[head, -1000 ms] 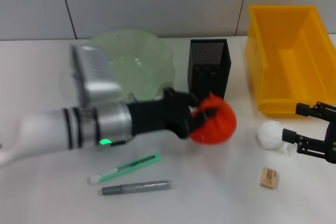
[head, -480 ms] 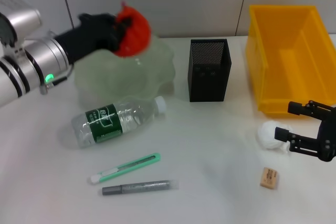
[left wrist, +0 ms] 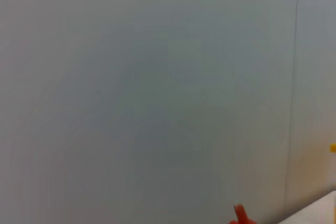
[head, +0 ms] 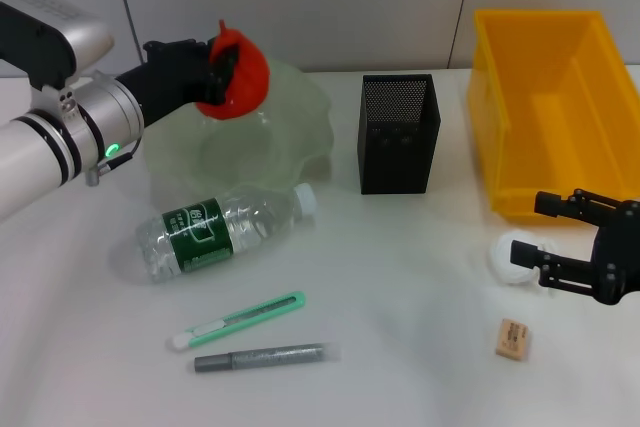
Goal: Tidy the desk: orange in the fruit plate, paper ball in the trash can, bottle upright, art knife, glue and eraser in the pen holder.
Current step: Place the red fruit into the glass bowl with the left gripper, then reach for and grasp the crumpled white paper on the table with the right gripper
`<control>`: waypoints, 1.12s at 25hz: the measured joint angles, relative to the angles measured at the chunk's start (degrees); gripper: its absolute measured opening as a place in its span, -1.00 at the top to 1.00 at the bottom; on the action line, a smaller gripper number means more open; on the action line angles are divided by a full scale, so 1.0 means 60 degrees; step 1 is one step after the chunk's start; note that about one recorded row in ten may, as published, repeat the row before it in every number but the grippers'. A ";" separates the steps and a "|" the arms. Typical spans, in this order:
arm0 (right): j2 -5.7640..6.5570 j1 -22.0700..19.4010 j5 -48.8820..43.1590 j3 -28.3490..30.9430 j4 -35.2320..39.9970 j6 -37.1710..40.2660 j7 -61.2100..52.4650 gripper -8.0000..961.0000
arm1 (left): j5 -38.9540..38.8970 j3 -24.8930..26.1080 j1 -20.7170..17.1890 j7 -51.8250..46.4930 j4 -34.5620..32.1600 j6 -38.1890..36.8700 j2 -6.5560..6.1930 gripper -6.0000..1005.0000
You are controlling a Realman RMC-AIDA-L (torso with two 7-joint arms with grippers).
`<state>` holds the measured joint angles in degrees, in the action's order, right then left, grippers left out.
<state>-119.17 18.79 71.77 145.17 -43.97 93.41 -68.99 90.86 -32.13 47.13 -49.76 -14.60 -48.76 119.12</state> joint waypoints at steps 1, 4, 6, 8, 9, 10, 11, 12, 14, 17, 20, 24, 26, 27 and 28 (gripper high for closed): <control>0.0002 0.0017 -0.0004 -0.0003 0.0011 -0.0004 -0.0001 -0.60 | -0.0003 -0.0015 -0.0017 0.0002 0.0036 -0.0068 0.0000 0.79; 0.0011 0.0048 -0.0019 -0.0015 0.0057 -0.0014 -0.0011 -0.60 | -0.0006 -0.0022 -0.0067 0.0003 0.0074 -0.0238 -0.0008 0.58; 0.0020 0.0057 -0.0027 -0.0020 0.0070 -0.0014 -0.0086 -0.60 | -0.0011 -0.0018 -0.0143 0.0003 0.0055 -0.0429 -0.0027 0.43; 0.0032 0.0081 -0.0030 -0.0023 0.0052 -0.0019 -0.0343 -0.60 | -0.0033 0.0022 -0.0280 0.0003 -0.0004 -0.0854 -0.0044 0.34; 0.0046 0.0105 -0.0031 -0.0024 0.0019 -0.0031 -0.0569 -0.60 | -0.0033 0.0022 -0.0280 0.0003 -0.0004 -0.0854 -0.0044 0.29; 0.0061 0.0122 -0.0031 -0.0021 -0.0047 -0.0028 -0.0803 -0.60 | -0.0151 0.0057 -0.0541 0.0022 -0.0090 -0.1489 -0.0049 0.24; 0.0072 0.0138 -0.0036 -0.0023 -0.0180 0.0036 -0.1100 -0.60 | -0.0221 0.0055 -0.0648 0.0087 -0.0115 -0.1771 -0.0049 0.19; 0.0092 0.0149 -0.0044 -0.0019 -0.0355 0.0123 -0.1383 -0.60 | -0.0337 0.0039 -0.0919 0.0341 -0.0129 -0.2392 -0.0049 0.14; 0.0107 0.0162 -0.0174 -0.0024 -0.1086 0.0489 -0.2305 -0.60 | -0.0337 0.0039 -0.0919 0.0341 -0.0129 -0.2392 -0.0049 0.04; 0.0124 0.0277 -0.0435 -0.0070 -0.2575 0.1148 -0.3946 -0.60 | -0.0441 -0.0004 -0.1778 0.1419 0.0151 -0.4024 -0.0030 -0.16; 0.0265 0.0435 -0.0859 -0.0444 -0.4293 0.1752 -0.6031 -0.60 | -0.0424 -0.0037 -0.2061 0.1597 0.0312 -0.4372 -0.0030 -0.40; 0.0572 0.0875 -0.2508 -0.1829 -0.6898 0.2070 -0.9225 -0.60 | -0.0393 -0.0535 -0.2888 0.1973 0.0684 -0.4721 -0.0037 -0.58; 0.0705 0.1276 -0.3627 -0.2690 -0.7843 0.2095 -1.0767 -0.59 | -0.0393 -0.0535 -0.2888 0.1973 0.0684 -0.4721 -0.0037 -0.65; 0.0752 0.1463 -0.4060 -0.3009 -0.8095 0.2116 -1.1349 -0.59 | -0.0393 -0.0756 -0.2989 0.2039 0.0761 -0.4740 -0.0042 -0.69; 0.0834 0.1902 -0.4775 -0.3732 -0.8285 0.2151 -1.2399 -0.59 | -0.0392 -0.0947 -0.3044 0.2057 0.0786 -0.4754 -0.0042 -0.68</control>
<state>-114.17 30.20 43.12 122.78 -93.68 106.32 -143.38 88.50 -37.81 28.86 -37.42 -9.89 -77.28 118.86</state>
